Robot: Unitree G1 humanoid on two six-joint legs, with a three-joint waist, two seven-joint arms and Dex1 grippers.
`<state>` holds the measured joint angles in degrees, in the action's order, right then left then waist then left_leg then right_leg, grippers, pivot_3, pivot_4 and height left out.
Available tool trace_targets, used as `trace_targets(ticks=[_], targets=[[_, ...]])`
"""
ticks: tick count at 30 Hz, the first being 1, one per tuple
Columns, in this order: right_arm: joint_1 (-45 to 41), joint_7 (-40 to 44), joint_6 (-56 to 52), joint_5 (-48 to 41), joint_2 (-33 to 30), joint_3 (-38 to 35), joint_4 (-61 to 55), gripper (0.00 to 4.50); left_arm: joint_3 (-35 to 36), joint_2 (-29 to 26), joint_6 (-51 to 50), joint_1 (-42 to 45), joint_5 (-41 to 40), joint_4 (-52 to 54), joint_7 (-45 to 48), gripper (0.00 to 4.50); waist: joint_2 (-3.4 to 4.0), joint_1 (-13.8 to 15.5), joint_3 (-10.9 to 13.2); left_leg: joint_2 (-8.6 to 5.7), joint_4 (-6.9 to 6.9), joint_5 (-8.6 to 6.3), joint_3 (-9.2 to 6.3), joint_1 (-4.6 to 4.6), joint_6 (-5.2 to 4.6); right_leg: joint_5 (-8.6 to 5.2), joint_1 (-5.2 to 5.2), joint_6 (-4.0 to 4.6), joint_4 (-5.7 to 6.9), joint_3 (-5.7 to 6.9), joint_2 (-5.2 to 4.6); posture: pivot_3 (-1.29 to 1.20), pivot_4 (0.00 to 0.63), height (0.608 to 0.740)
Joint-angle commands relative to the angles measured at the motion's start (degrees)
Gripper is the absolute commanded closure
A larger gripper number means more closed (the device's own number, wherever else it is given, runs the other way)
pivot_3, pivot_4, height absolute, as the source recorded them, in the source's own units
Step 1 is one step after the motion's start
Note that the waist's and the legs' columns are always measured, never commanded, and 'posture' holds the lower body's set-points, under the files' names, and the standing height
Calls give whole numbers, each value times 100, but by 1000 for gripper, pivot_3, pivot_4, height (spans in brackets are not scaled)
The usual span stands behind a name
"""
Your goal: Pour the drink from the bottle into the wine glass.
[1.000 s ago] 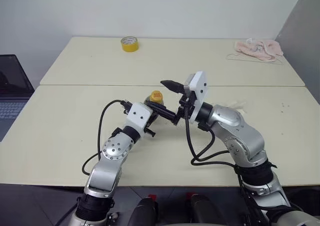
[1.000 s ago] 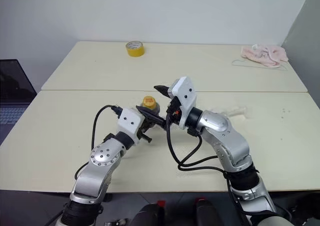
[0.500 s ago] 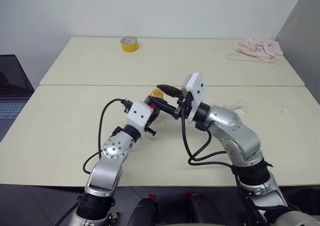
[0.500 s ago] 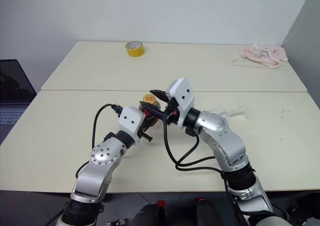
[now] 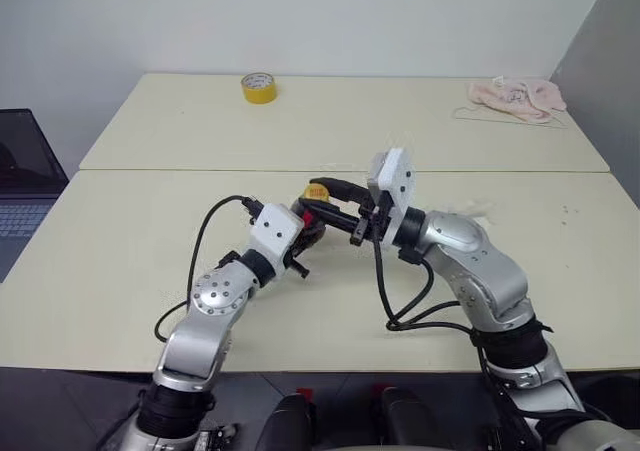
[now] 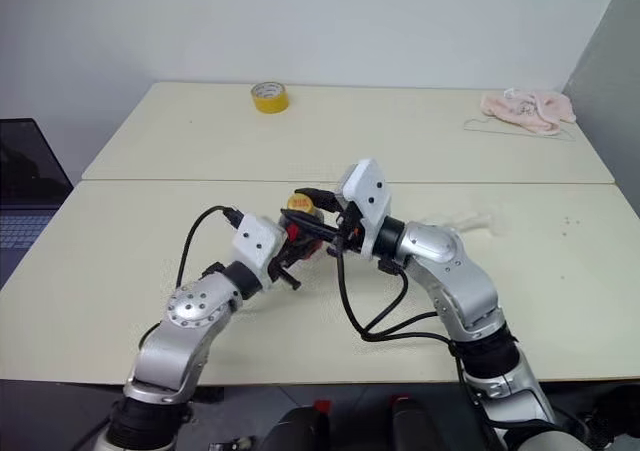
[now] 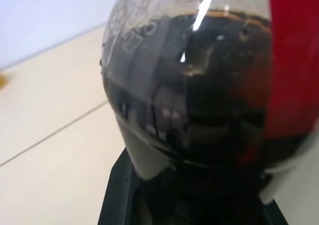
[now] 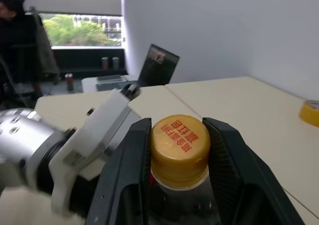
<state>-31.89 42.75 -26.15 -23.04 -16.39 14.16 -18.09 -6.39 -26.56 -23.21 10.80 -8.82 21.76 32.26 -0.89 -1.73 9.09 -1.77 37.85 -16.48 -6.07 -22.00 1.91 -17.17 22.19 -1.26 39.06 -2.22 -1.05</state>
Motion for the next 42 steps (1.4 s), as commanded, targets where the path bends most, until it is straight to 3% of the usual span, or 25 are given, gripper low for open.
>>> trace_targets(ticks=[1, 9, 16, 17, 25, 29, 33, 42], targets=[[-347, 899, 660, -212, -373, -272, -159, 3246, 454, -597, -206, 153, -838, 90, 1101, 3757, 2, -2, 2, 0, 1, 0, 0, 0, 0, 0, 0, 0, 0, 1, 0, 0, 150, 740], [-694, 2379, 1897, 37, -912, 4, 233, 3246, 424, -1659, -413, 241, -1558, -111, 2587, 3761, 5, -10, 8, 0, 1, -1, 1, 1, -1, 0, -2, 0, -4, 1, 0, 0, 150, 740], [-578, 2595, 1501, -165, -1094, 97, 152, 3246, 431, -1348, -309, 148, -1456, -112, 2232, 3761, 4, 0, 8, 1, 2, -1, -2, 1, -1, 0, -2, 1, -4, 1, 0, 0, 150, 740], [-542, 2513, 1367, -200, -1098, 95, 132, 3246, 432, -1266, -311, 133, -1441, -108, 2144, 3761, 4, 3, 8, 1, 2, -1, -2, 1, -1, 0, -3, 1, -4, 1, -1, 0, 150, 740], [-141, 1429, 803, -182, -724, -60, -96, 449, 382, -185, -307, -87, -1215, 201, 796, 3762, 4, 5, 8, 2, 3, -1, -3, -1, -1, 0, -1, 1, 0, -1, -1, 0, 150, 740], [59, 485, 272, -371, -327, -403, -358, 443, 381, 543, -29, -7, -495, 113, -513, 3764, 3, 18, 7, 1, 6, 0, -3, -2, 0, 0, -1, 0, 1, -2, -1, 0, 150, 740], [155, -295, 29, -213, 37, -464, -466, 443, 188, 912, 358, 15, 333, 31, -1349, 3781, 2, 10, 7, 2, 2, 0, -2, 0, 0, 0, 0, 0, 2, -2, 0, 0, 150, 740], [139, -1271, -3, 322, 771, -73, -202, 443, -18, 1140, 556, -42, 1110, -125, -1968, 3782, 2, 14, 7, 0, 2, 2, 0, -1, 5, 0, 2, 0, 3, -4, -1, 0, 150, 740]])
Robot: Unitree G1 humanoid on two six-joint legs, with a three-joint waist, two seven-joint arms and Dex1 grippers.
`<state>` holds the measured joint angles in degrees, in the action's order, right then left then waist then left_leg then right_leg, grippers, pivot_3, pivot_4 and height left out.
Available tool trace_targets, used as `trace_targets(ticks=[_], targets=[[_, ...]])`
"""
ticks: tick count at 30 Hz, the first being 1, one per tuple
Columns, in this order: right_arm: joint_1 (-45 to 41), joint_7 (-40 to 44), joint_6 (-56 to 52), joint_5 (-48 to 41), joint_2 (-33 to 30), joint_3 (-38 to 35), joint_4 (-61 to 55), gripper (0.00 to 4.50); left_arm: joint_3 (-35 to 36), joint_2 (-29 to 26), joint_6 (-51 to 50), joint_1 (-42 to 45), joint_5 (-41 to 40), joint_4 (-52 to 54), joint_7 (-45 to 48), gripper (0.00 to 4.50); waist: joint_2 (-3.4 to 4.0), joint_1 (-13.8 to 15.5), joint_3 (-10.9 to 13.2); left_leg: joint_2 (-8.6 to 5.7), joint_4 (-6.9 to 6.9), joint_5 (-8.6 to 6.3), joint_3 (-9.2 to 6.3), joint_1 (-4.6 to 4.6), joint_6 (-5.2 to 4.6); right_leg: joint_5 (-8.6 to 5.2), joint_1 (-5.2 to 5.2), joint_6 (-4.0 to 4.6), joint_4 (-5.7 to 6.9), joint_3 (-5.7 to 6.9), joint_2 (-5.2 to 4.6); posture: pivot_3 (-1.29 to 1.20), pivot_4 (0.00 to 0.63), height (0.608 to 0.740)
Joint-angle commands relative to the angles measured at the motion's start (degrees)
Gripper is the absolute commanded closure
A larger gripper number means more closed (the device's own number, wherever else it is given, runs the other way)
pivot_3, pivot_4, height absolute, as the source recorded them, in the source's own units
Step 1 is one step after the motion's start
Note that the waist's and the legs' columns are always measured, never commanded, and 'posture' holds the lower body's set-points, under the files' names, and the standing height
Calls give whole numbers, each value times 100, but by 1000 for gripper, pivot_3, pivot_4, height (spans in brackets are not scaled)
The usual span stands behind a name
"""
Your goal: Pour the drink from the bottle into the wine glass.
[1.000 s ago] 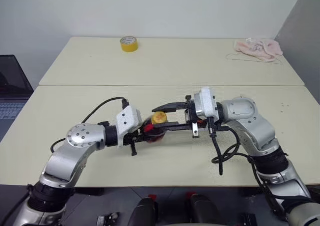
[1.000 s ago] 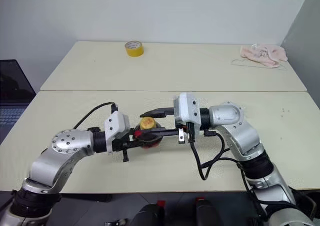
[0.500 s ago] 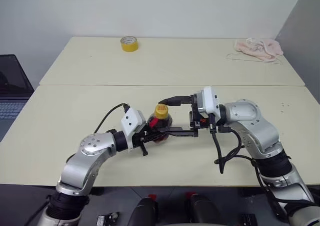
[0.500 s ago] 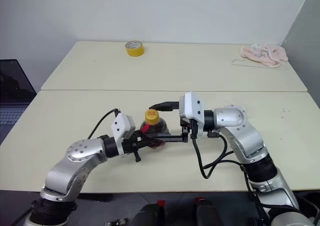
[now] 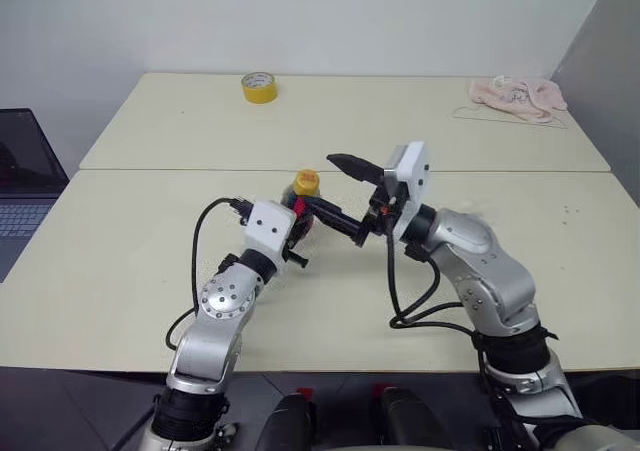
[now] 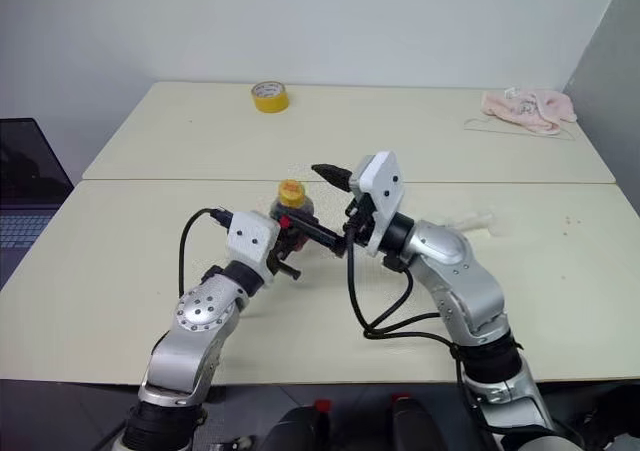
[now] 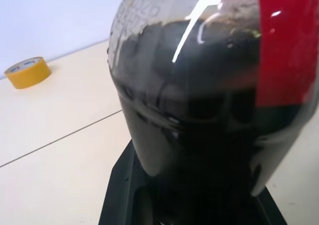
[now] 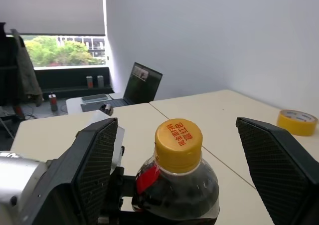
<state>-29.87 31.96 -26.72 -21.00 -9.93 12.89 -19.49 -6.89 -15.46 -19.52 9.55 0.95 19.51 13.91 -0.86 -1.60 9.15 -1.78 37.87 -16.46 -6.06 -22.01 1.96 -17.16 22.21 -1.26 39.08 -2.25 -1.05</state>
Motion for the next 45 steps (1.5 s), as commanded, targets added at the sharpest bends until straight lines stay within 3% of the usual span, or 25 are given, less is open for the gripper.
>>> trace_targets(ticks=[1, 45], targets=[[-74, -233, 66, 156, 168, 74, -36, 443, 33, 41, 187, 94, 148, 86, -131, 3782, 0, 0, 0, 0, 0, 0, -1, 0, 0, 0, 0, 0, 1, 1, 0, 0, 150, 740], [-161, -406, 495, 743, 260, 30, 333, 443, 84, 35, 95, 166, 125, 96, 149, 3782, 0, -5, 0, -1, 0, 1, 1, 0, 1, 0, 0, 0, 0, 1, 0, 0, 150, 740]])
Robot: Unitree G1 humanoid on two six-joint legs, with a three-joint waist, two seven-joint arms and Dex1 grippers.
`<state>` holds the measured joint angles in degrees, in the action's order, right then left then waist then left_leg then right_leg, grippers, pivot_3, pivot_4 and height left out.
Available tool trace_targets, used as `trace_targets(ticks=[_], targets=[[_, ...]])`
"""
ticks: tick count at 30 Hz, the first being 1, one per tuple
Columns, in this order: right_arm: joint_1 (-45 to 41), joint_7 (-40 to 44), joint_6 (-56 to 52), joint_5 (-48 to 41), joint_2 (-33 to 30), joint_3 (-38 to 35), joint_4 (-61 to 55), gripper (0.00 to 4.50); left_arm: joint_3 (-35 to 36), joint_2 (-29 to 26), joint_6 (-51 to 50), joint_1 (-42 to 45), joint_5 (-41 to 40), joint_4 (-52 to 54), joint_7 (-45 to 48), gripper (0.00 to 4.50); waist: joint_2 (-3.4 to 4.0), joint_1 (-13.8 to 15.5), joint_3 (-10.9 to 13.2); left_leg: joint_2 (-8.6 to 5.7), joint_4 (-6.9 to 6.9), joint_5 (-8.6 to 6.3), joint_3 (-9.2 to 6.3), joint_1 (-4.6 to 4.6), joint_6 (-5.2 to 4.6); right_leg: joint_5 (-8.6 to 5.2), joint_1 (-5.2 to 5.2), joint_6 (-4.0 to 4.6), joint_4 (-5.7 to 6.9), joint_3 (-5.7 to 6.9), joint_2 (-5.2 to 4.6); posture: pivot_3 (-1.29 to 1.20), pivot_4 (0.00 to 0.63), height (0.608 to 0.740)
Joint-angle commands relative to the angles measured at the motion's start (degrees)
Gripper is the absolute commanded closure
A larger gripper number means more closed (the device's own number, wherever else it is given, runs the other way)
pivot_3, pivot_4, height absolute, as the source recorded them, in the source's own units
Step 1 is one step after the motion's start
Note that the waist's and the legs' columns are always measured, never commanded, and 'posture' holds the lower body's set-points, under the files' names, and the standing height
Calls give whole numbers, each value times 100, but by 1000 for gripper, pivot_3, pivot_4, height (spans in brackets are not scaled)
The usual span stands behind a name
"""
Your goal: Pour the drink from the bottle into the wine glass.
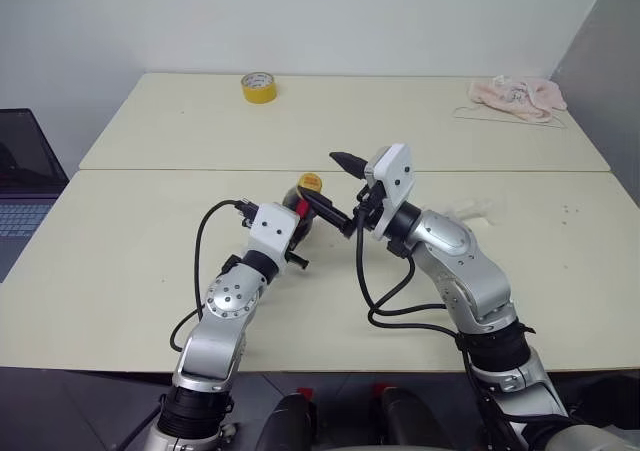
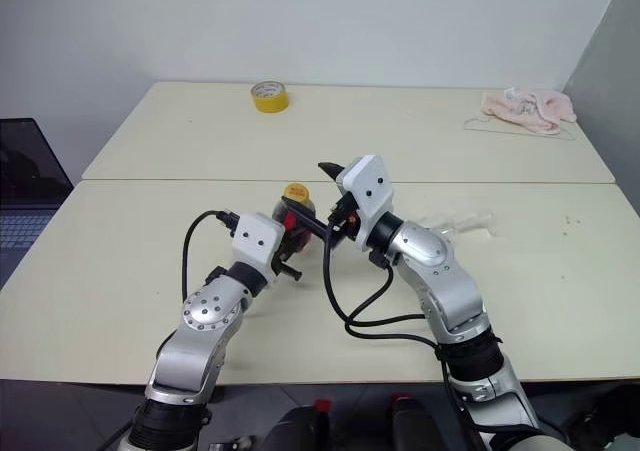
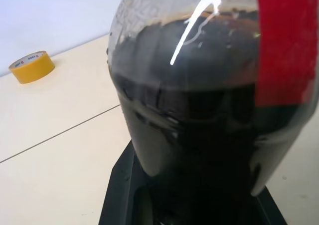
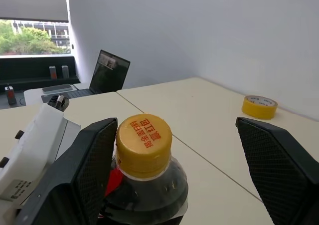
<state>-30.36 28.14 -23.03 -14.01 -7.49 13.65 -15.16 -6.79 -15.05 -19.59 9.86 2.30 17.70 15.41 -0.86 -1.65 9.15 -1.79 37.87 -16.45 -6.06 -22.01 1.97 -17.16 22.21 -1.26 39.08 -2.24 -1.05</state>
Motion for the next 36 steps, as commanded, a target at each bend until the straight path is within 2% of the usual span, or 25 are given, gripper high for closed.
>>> trace_targets(ticks=[1, 17, 36], targets=[[-115, -34, 116, 44, 19, -59, -88, 443, 77, -5, 106, 138, -9, 270, 3, 3782, 0, 0, 0, 0, 0, 0, 0, 0, 0, 0, 0, 0, 0, 0, 0, 0, 150, 740], [-84, -172, 12, 153, -17, -224, -60, 443, 113, -14, 129, 156, -37, 231, 47, 3782, 0, 0, 0, 0, 0, 0, 0, 0, 0, 0, 0, 0, 0, 0, 0, 0, 150, 740], [374, -83, -297, -15, -808, -703, -546, 443, 288, 74, 26, 165, -103, 289, -28, 3811, 0, -16, 0, 1, -1, -2, 3, 0, -3, 0, -1, 0, 0, -2, 1, 0, 150, 740]])
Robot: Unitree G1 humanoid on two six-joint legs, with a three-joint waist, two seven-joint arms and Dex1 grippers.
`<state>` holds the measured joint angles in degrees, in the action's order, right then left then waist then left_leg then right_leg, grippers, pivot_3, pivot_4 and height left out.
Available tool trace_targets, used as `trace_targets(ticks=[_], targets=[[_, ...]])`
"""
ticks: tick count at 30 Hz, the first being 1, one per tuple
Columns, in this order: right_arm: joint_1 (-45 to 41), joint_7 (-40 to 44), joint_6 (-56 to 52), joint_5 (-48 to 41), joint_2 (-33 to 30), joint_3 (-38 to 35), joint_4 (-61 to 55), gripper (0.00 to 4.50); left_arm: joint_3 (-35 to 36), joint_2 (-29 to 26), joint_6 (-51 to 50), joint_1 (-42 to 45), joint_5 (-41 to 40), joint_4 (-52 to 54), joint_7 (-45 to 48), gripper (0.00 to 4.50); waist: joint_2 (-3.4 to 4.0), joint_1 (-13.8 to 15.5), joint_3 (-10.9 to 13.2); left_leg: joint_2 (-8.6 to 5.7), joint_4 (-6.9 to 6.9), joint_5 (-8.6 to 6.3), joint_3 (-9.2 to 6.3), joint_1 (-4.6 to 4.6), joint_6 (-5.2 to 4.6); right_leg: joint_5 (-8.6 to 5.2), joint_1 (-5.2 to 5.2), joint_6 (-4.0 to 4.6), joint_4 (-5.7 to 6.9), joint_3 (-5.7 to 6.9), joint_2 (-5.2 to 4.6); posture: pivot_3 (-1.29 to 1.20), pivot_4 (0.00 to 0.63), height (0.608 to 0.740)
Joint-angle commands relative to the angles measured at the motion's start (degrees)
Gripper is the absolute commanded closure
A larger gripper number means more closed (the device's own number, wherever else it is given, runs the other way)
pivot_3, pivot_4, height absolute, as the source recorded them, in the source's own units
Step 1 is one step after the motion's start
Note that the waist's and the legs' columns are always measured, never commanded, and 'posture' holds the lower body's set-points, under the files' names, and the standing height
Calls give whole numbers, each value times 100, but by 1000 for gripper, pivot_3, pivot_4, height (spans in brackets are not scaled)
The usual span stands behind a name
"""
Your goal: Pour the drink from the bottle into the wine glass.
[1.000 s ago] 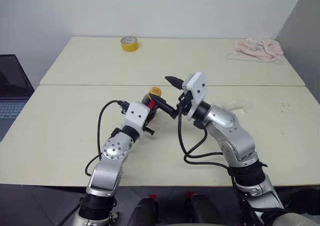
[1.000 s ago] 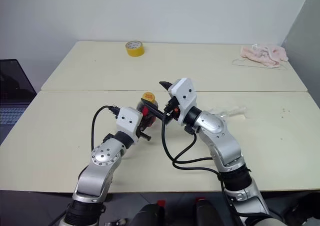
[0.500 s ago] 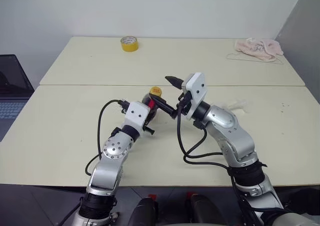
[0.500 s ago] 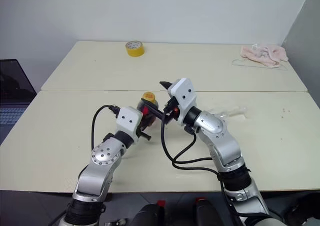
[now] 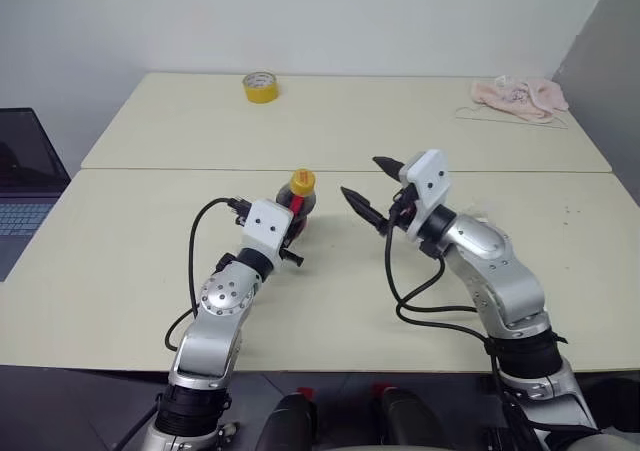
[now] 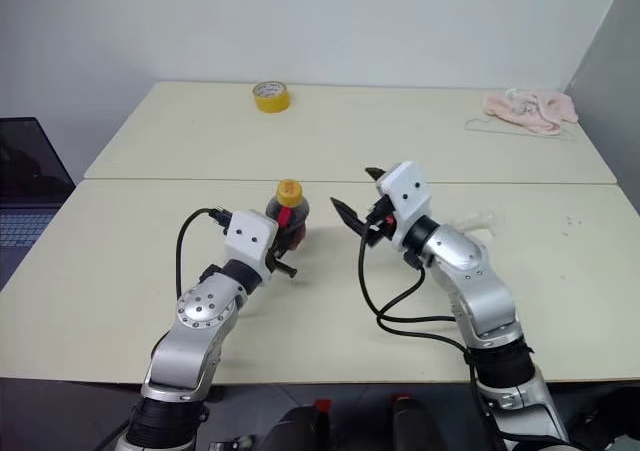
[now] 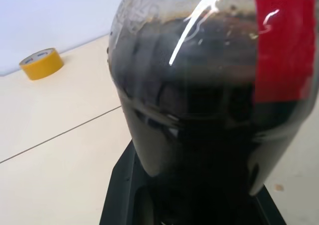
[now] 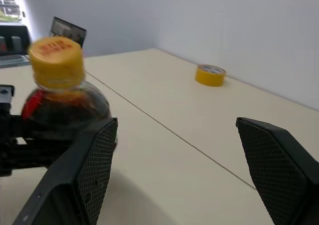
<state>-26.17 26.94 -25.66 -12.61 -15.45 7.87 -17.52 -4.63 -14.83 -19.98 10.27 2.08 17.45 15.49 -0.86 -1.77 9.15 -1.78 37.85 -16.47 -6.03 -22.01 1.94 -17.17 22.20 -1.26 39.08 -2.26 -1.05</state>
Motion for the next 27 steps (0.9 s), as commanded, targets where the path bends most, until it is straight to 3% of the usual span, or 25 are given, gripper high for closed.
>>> trace_targets(ticks=[1, 5, 14, 27], targets=[[-63, 140, -92, -308, -4, -141, -390, 443, 92, 78, 47, 123, -113, 320, -35, 3811, 0, -3, 0, 0, 0, 0, 0, 0, 0, 0, 0, 0, 0, 0, 0, 0, 150, 740], [-252, 463, -323, -791, 158, 125, -726, 443, 216, 309, -169, 132, -559, 410, 62, 3811, 0, 1, 0, 0, 1, -1, 0, -1, -2, 0, -1, 0, -1, 0, 0, 0, 150, 740], [-721, 376, -185, -538, 642, 618, -252, 443, 43, 219, -257, 104, -587, 555, 193, 3811, -1, 8, 0, -1, 4, 2, -3, 0, 3, 0, -2, 0, -1, 2, 0, 0, 150, 740], [-1017, 184, 103, -208, 896, 508, 364, 443, -60, 84, -189, 37, -520, 575, 164, 3813, -1, 7, 0, -1, 1, 10, -2, 0, 17, 0, 0, 0, -2, 1, 0, 0, 150, 740]])
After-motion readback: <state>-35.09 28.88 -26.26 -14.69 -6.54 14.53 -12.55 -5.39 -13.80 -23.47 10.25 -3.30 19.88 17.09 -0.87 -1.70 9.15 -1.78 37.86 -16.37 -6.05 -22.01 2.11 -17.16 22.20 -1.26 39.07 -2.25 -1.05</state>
